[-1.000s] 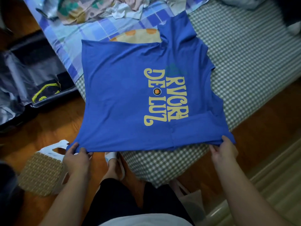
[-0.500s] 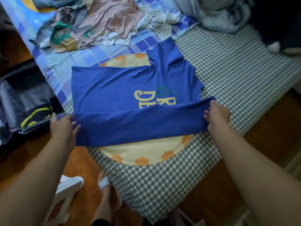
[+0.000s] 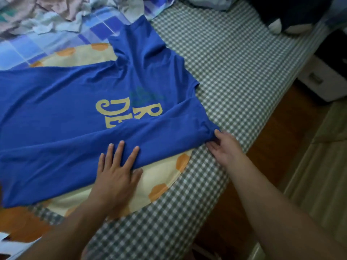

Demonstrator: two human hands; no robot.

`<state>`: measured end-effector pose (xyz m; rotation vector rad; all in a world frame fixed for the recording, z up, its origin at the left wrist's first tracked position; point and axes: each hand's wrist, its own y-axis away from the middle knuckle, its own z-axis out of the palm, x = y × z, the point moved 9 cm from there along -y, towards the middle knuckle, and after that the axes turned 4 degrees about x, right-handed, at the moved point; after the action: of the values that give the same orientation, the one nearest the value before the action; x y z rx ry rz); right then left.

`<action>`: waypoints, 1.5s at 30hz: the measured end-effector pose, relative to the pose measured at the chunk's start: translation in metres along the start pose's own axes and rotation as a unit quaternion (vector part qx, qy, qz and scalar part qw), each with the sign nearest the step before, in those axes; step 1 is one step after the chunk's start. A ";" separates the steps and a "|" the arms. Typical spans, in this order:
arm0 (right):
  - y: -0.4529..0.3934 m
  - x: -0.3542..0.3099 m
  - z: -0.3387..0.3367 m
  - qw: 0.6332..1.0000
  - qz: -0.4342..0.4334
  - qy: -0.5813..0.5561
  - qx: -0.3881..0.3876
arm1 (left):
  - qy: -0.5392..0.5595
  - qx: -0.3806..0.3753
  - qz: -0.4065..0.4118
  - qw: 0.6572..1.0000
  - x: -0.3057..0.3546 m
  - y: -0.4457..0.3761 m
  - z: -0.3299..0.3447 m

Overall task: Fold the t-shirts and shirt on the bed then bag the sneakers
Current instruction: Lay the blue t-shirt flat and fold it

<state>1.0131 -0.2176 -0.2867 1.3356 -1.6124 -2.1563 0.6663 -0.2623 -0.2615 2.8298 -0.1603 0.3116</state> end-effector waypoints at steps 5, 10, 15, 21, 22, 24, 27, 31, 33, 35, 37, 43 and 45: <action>-0.012 -0.069 -0.043 0.968 -0.188 0.125 0.114 | -0.030 -0.041 0.010 0.999 -0.006 -0.003 0.018; -0.030 -0.086 -0.064 0.916 -0.194 0.308 0.168 | -0.064 -0.052 0.032 0.996 0.002 -0.003 0.014; 0.006 -0.118 -0.011 0.728 -0.367 0.510 0.275 | -0.072 -0.046 0.027 0.996 0.005 -0.009 0.004; 0.002 -0.055 0.113 0.517 -0.537 0.666 -0.031 | -0.041 -0.019 0.009 0.999 -0.009 -0.022 -0.007; -0.010 -0.061 0.117 0.539 -0.508 0.671 -0.033 | -0.041 -0.018 -0.003 0.999 -0.016 -0.025 -0.007; -0.028 -0.076 0.122 0.569 -0.465 0.677 -0.032 | -0.050 -0.007 -0.007 0.999 -0.027 -0.028 -0.010; -0.033 -0.092 0.133 0.527 -0.468 0.709 -0.030 | -0.062 0.004 0.004 0.998 -0.038 -0.031 -0.012; -0.026 -0.106 0.135 0.548 -0.498 0.671 0.043 | -0.082 0.023 0.023 0.996 -0.042 -0.036 -0.013; -0.002 -0.101 0.138 0.543 -0.534 0.638 0.112 | -0.087 0.030 0.031 0.995 -0.042 -0.036 -0.012; 0.041 -0.068 0.161 0.516 -0.606 0.596 0.108 | -0.087 0.040 0.030 0.995 -0.044 -0.032 -0.014; 0.079 -0.006 0.193 0.469 -0.646 0.602 -0.001 | -0.088 0.059 0.008 0.994 -0.058 -0.026 -0.021; 0.024 0.047 0.190 0.437 -0.500 0.746 -0.039 | -0.066 0.071 -0.147 0.984 -0.184 0.000 -0.031; 0.016 0.040 0.190 0.440 -0.493 0.750 -0.029 | -0.032 0.064 -0.192 0.979 -0.224 0.003 -0.031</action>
<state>0.8492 -0.1132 -0.2897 2.9534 0.1634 -0.0955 0.4421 -0.2388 -0.2831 2.9153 0.4036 0.1482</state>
